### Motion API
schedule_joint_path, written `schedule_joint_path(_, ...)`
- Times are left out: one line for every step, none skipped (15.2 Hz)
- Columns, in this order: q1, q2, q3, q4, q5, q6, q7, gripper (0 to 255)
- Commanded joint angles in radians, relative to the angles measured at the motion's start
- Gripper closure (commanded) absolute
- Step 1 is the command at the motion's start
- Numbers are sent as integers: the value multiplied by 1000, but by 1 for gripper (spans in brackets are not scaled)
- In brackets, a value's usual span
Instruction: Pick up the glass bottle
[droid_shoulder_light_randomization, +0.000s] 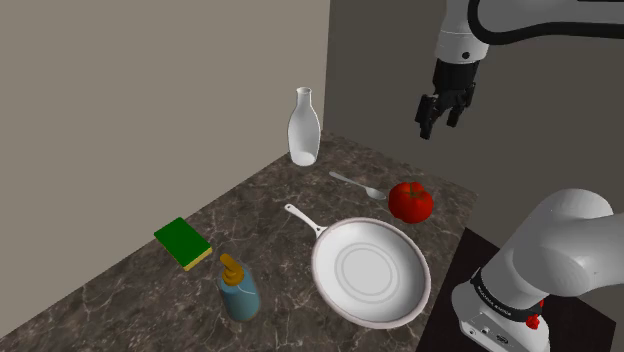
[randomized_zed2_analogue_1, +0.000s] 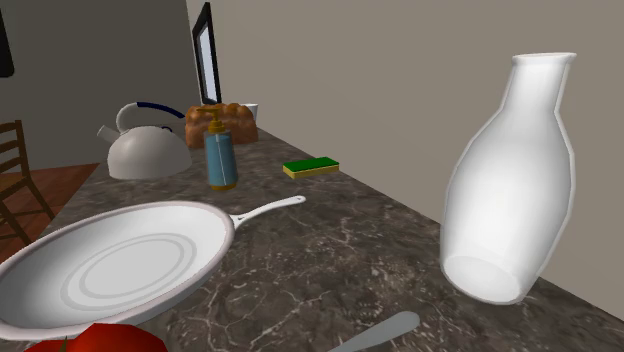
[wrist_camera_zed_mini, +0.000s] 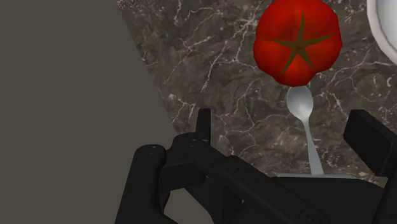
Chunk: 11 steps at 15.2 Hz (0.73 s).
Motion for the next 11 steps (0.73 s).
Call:
schedule_joint_path(0, 0, 0, 0, 0, 0, 0, 0)
schedule_joint_path(4, 35, 7, 20, 7, 19, 10, 0)
schedule_joint_path(7, 70, 13, 41, 14, 37, 20, 0)
schedule_joint_path(10, 105, 20, 64, 21, 55, 30, 0)
schedule_joint_path(13, 141, 26, 87, 27, 71, 40, 0)
schedule_joint_path(16, 176, 32, 112, 32, 86, 49, 0)
schedule_joint_path(19, 211, 38, 138, 37, 99, 58, 0)
schedule_joint_path(21, 246, 43, 165, 41, 112, 67, 0)
schedule_joint_path(23, 281, 49, 193, 45, 124, 76, 0)
schedule_joint_path(25, 316, 55, 222, 48, 134, 85, 0)
schedule_joint_path(27, 351, 60, 252, 51, 143, 94, 0)
